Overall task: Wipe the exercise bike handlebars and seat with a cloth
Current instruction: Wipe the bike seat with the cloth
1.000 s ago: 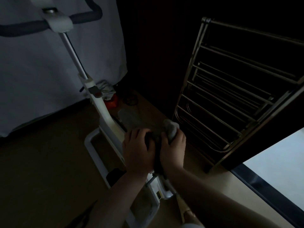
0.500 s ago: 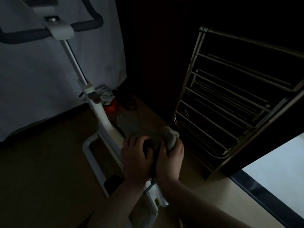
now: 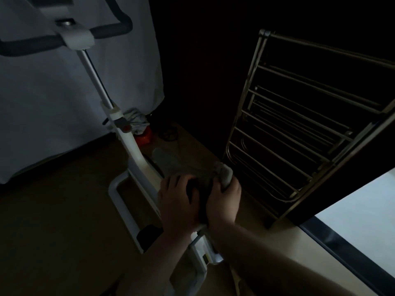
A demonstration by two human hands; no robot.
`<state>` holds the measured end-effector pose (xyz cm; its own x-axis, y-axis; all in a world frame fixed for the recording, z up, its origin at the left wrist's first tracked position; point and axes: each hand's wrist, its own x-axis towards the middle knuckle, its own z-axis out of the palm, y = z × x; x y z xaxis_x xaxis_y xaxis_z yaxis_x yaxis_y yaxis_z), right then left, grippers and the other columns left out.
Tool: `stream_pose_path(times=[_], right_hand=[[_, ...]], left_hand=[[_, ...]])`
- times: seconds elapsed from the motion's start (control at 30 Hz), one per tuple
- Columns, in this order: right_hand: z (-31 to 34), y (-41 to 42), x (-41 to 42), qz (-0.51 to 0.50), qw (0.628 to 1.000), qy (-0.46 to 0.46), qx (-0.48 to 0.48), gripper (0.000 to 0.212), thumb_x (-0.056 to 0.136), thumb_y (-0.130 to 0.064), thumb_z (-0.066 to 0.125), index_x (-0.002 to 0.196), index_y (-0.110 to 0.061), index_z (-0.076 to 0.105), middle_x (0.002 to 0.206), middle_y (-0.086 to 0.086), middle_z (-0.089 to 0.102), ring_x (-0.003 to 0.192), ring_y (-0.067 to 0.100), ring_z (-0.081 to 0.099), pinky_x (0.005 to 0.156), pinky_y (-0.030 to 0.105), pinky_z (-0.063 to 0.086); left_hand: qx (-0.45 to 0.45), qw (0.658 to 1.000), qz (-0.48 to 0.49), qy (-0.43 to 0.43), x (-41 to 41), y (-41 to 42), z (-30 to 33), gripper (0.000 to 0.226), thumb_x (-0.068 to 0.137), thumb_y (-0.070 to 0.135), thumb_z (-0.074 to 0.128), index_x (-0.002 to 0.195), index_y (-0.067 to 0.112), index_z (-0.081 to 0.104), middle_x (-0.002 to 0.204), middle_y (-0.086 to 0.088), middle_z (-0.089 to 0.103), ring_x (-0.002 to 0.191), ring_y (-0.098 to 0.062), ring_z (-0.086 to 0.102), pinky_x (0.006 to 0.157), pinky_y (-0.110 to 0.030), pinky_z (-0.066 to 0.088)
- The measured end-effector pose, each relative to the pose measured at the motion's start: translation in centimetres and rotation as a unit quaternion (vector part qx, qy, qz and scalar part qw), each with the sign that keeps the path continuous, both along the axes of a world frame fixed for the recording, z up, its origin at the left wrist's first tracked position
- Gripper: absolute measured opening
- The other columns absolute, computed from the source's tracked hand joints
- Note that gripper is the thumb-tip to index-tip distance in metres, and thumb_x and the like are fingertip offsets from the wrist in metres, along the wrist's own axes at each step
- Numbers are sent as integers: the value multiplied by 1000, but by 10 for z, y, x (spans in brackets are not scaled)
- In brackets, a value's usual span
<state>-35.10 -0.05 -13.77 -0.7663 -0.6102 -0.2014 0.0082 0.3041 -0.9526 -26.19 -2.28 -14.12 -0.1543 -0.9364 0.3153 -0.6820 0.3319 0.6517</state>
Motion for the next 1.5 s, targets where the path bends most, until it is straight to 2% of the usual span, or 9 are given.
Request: stream_pose_path(times=[0.2, 0.33, 0.5, 0.73, 0.87, 1.03, 1.17, 1.3, 1.5], right_hand=[[-2, -16, -24, -14, 998, -46, 51, 34, 90, -42, 51, 118, -24, 52, 116, -2, 56, 108, 20, 57, 96, 44, 47], [-2, 14, 9, 30, 997, 48, -50, 50, 92, -33, 52, 138, -20, 37, 140, -1, 40, 128, 17, 40, 107, 40, 38], [6, -7, -25, 55, 993, 95, 49, 48, 94, -35, 51, 137, -14, 44, 151, -2, 30, 140, 17, 27, 114, 40, 29], [12, 8, -26, 136, 972, 187, -40, 35, 93, -32, 47, 122, -51, 43, 121, -9, 54, 116, 18, 53, 91, 45, 51], [12, 20, -18, 195, 924, 320, -79, 37, 90, -12, 49, 124, -24, 59, 145, -4, 37, 139, 14, 27, 109, 45, 37], [5, 23, -23, 290, 851, 436, -33, 51, 94, -39, 26, 135, -21, 50, 148, 0, 39, 144, 9, 14, 119, 41, 7], [12, 22, -18, 267, 877, 401, 1, 59, 91, -46, 24, 142, -20, 41, 149, -1, 38, 143, 11, 20, 119, 40, 11], [15, 31, -26, 326, 823, 462, 52, 69, 90, -55, 19, 151, -25, 13, 153, -11, 17, 145, 6, 8, 119, 39, -4], [17, 34, -13, 293, 848, 440, 26, 50, 94, -35, 36, 140, -20, 41, 149, -1, 38, 143, 10, 18, 120, 40, 7]], left_hand=[[8, 1000, 10, -4, -4, 2, 4, 39, 83, 40, 36, 107, 22, 61, 113, 1, 62, 114, -26, 51, 90, -44, 45], [1, 1000, 3, -3, -2, -1, -1, 35, 84, 39, 39, 105, 23, 62, 109, 0, 63, 109, -27, 54, 88, -46, 46], [8, 1000, 11, -13, -3, 2, 3, 39, 83, 39, 35, 107, 23, 61, 113, 1, 62, 114, -25, 50, 89, -44, 45], [19, 1000, 7, -3, -3, 1, 3, 38, 84, 39, 36, 109, 25, 60, 116, 2, 61, 116, -25, 48, 93, -46, 43], [14, 1000, 4, -3, -1, 0, 0, 39, 84, 39, 36, 108, 22, 60, 114, 0, 62, 113, -27, 51, 91, -46, 44], [8, 1000, 2, 13, -1, 0, 1, 38, 84, 36, 35, 107, 20, 61, 112, 1, 62, 112, -25, 50, 91, -44, 44], [7, 1000, 3, 21, -2, 2, 3, 40, 84, 36, 34, 108, 19, 61, 113, 0, 62, 113, -25, 48, 90, -44, 45], [19, 1000, 2, 21, -1, 1, 4, 38, 83, 37, 35, 107, 22, 60, 114, 3, 61, 115, -23, 47, 91, -46, 44], [16, 1000, 2, 23, -1, 2, 4, 40, 82, 37, 34, 106, 20, 61, 111, 1, 62, 112, -24, 48, 88, -46, 45]])
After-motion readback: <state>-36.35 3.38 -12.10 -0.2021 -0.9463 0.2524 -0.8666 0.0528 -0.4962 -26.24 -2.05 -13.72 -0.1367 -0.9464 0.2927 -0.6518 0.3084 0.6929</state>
